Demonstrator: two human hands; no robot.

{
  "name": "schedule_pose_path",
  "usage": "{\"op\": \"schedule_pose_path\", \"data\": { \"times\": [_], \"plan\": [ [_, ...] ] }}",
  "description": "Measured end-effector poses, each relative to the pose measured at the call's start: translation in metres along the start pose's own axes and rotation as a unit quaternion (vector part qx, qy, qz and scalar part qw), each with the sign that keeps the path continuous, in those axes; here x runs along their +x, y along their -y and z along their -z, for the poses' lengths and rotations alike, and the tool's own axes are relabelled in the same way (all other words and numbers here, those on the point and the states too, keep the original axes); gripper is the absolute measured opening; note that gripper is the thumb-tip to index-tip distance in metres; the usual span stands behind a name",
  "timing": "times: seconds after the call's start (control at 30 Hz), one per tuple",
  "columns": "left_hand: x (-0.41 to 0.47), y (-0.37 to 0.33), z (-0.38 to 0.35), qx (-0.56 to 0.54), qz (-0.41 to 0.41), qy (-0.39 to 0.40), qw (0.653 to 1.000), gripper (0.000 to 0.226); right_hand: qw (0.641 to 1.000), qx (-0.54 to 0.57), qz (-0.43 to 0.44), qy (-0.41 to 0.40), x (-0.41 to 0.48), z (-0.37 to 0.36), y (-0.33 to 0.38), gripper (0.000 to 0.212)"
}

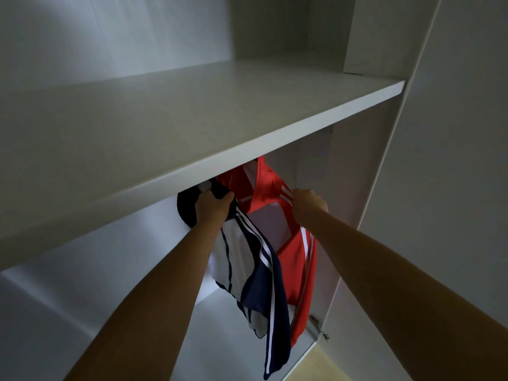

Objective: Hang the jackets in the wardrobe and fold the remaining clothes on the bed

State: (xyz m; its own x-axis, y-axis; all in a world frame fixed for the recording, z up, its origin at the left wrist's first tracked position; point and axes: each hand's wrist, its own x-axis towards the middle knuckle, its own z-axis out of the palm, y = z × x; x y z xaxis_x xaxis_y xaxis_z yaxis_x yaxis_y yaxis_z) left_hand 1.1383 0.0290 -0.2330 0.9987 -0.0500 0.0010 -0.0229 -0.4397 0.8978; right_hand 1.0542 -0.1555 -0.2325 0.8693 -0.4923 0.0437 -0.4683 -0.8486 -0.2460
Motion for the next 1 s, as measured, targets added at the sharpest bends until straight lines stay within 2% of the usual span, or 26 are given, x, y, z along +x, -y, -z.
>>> {"op": "schedule_pose_path", "data": {
  "times": [0.07, 0.17, 0.23, 0.3, 0.4, 0.5, 0.6, 0.73, 1.0],
  "plan": [
    [-0.014, 0.003, 0.001, 0.006, -0.042, -0.013, 0.999, 0.063, 1.0, 0.022, 0.01, -0.01, -0.01, 0.002, -0.002, 0.029],
    [-0.047, 0.007, 0.004, 0.069, -0.131, -0.065, 0.987, 0.095, 0.996, 0.075, 0.029, -0.027, -0.036, 0.007, -0.009, 0.041],
    [-0.076, 0.012, 0.005, 0.138, -0.169, -0.103, 0.97, 0.097, 0.99, 0.132, 0.039, -0.035, -0.064, 0.009, -0.016, 0.045],
    [-0.112, 0.012, 0.001, 0.141, -0.196, -0.091, 0.966, 0.089, 0.98, 0.185, 0.054, -0.05, -0.1, 0.011, -0.029, 0.044],
    [-0.178, 0.008, -0.013, 0.078, -0.24, -0.017, 0.968, 0.064, 0.964, 0.248, 0.047, -0.082, -0.164, 0.016, -0.065, 0.035],
    [-0.247, 0.001, -0.039, 0.032, -0.291, 0.06, 0.954, 0.037, 0.948, 0.303, -0.002, -0.1, -0.233, 0.025, -0.114, 0.029],
    [-0.324, -0.012, -0.072, 0.009, -0.31, 0.161, 0.937, 0.026, 0.932, 0.334, -0.061, -0.125, -0.306, 0.042, -0.173, 0.024],
    [-0.435, -0.037, -0.131, -0.031, -0.334, 0.269, 0.903, 0.022, 0.908, 0.343, -0.152, -0.187, -0.405, 0.079, -0.265, 0.02],
    [-0.672, -0.087, -0.235, -0.076, -0.428, 0.484, 0.759, 0.018, 0.806, 0.341, -0.353, -0.331, -0.642, 0.121, -0.423, 0.018]
  ]
}}
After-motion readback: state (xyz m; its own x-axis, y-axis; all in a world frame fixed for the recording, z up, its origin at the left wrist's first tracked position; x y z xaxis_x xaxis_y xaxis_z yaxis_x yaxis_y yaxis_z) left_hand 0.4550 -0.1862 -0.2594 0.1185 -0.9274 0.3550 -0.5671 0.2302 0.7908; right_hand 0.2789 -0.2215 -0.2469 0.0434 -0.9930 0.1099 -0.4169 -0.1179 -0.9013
